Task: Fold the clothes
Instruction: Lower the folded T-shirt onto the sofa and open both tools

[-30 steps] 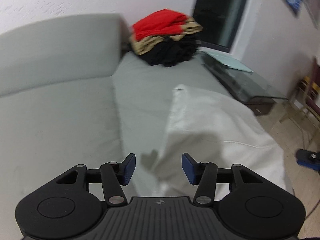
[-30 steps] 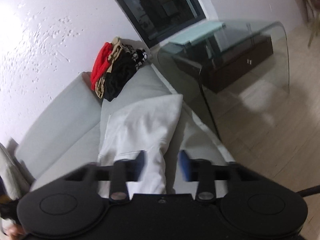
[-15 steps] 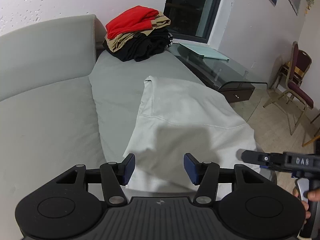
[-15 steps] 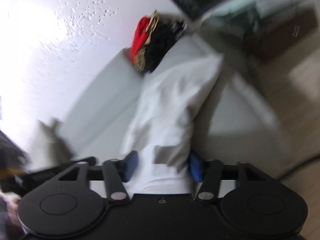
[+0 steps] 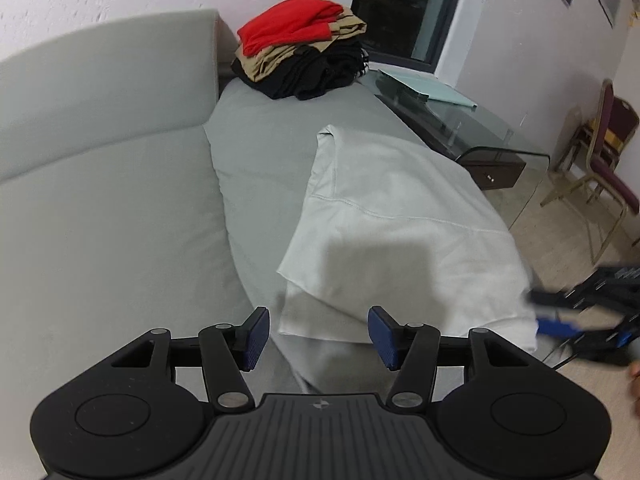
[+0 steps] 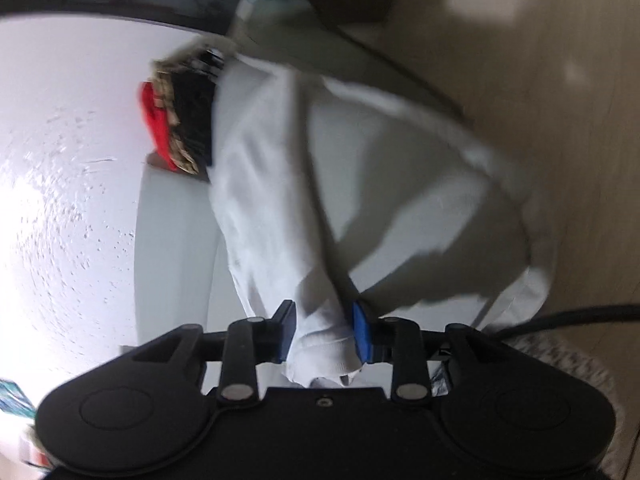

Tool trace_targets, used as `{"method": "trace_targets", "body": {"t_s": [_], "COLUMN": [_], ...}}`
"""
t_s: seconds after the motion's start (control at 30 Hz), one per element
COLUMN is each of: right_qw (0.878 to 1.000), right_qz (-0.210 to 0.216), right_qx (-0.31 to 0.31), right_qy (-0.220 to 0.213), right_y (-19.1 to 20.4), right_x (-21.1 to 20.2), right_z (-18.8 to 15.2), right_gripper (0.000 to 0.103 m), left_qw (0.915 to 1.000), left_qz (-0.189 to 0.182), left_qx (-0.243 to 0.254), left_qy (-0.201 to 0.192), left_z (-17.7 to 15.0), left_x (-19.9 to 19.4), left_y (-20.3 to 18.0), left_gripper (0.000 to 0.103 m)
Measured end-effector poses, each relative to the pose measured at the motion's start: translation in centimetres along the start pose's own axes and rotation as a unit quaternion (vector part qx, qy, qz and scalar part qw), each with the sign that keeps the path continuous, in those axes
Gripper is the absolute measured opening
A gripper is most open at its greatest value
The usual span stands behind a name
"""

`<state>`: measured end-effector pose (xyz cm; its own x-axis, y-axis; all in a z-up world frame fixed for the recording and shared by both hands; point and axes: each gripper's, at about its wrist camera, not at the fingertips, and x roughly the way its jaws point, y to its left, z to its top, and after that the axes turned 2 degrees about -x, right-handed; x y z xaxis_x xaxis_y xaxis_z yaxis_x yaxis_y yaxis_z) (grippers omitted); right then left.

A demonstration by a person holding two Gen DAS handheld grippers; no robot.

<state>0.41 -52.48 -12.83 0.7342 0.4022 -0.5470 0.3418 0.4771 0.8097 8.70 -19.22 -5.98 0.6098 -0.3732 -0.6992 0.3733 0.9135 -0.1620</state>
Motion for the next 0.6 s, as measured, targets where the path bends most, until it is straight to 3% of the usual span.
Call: {"method": "trace_targets", "body": {"t_s": [0.1,0.17,0.2,0.37,0.47,0.5,0.57,0.6], "right_qw": [0.993,0.986,0.984,0.985,0.988,0.987,0.987,0.986], "right_qz": [-0.013,-0.01,-0.005,-0.014,-0.061,-0.079,-0.084,-0.09], "right_qx": [-0.098,-0.135,-0.145,-0.142,-0.111,-0.105,-0.082,-0.077], "right_qy": [-0.069,-0.094,-0.1,-0.094,-0.09,-0.097,-0.11,-0.114], "right_y": [3.6,5.5,6.2,7.5,6.3,6.0,4.8,4.7], "right_x": [-2.1,-1.7,-1.3,3.1,5.1,5.1,3.3,2.3], "right_z": [-0.9,-0.8,-0.5,1.5,2.7,2.8,2.3,2.2], "right_gripper": [0.03,0.013,0.012,0.012,0.011,0.001,0.002,0.007], "left_qw": [0.9998,0.9996,0.9995,0.9992,0.9969,0.9952,0.9932,0.9921], "left_qz": [0.009,0.014,0.016,0.026,0.034,0.045,0.065,0.077], "left_qx": [0.011,0.016,0.019,0.031,0.024,0.02,0.013,0.012], "left_qy": [-0.013,-0.018,-0.02,0.002,0.067,0.085,0.095,0.098], "left_z": [0.2,1.0,1.4,3.5,3.3,3.0,2.6,2.6], "left_x": [0.4,1.4,2.0,6.7,9.8,10.2,9.5,8.8], "left_y": [-0.6,-1.8,-2.4,-4.8,-4.7,-4.4,-3.4,-2.9], "left_gripper": [0.05,0.049,0.049,0.049,0.05,0.052,0.052,0.049]}}
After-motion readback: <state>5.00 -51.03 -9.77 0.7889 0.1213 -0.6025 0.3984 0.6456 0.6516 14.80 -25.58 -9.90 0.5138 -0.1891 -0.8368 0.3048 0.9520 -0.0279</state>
